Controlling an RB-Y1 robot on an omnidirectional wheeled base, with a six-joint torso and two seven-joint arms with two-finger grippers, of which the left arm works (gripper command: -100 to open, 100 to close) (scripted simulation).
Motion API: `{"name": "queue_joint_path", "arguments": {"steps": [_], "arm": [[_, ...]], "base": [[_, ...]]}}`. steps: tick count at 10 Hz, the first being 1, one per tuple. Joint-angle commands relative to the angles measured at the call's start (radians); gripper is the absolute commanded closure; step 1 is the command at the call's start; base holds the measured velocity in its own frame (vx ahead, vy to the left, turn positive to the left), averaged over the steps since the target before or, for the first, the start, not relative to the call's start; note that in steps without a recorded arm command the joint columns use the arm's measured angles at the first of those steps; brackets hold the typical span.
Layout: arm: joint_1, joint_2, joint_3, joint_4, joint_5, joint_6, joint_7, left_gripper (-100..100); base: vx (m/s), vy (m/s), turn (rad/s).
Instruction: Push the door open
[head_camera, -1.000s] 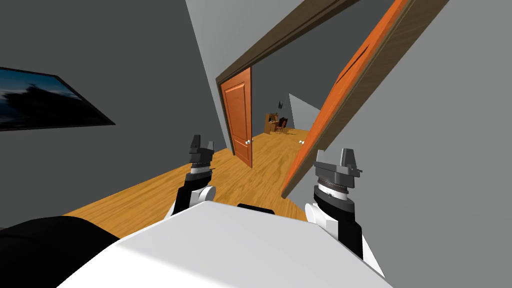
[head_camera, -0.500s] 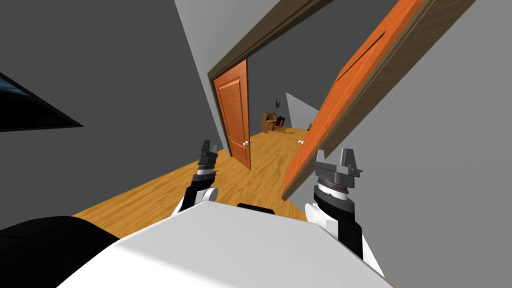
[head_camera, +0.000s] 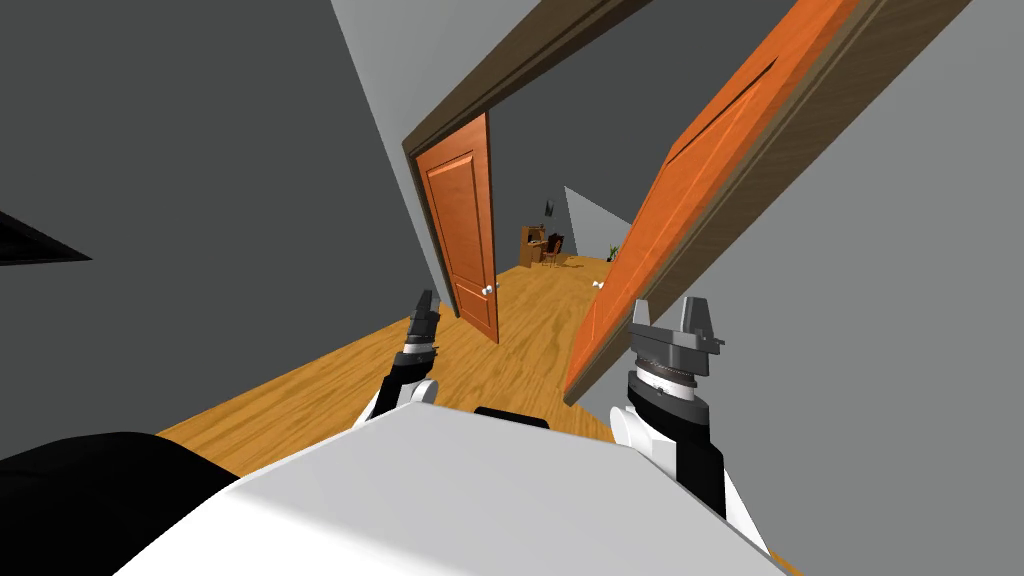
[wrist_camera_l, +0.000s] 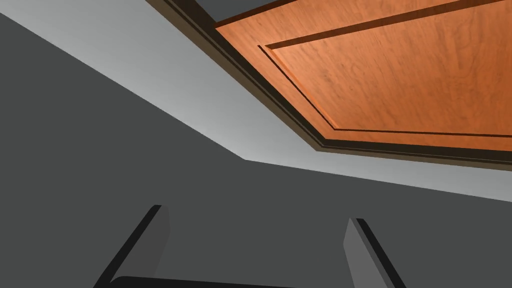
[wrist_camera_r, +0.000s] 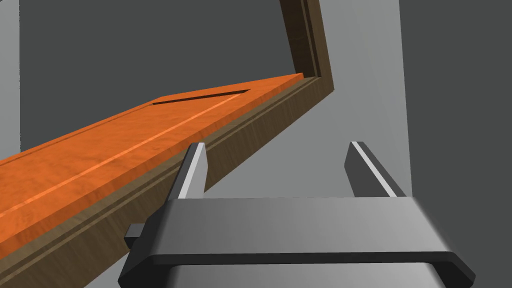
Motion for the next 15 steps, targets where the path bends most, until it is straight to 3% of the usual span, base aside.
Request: {"name": "queue_joint_path", "arguments": {"steps": [1,9,10,15], "arm": [[-0.004,0.014,-0.006,0.039,0.003,-0.014,-0.036,-100],[-0.016,0.084,-0.043,0.246,0.016,-0.1,-0.219,-100],[-0.016,0.084,-0.043,0.251,0.016,-0.1,-0.219,-100],[-0.024,0.13,-0.069,0.396,0.024,-0.158,-0.344,-100]], "base": [[0.087,0.047,-0.103],[0.093,0.058,-0.103],[0.052,0.055,-0.032],[0.074,0.056,-0.103]]}}
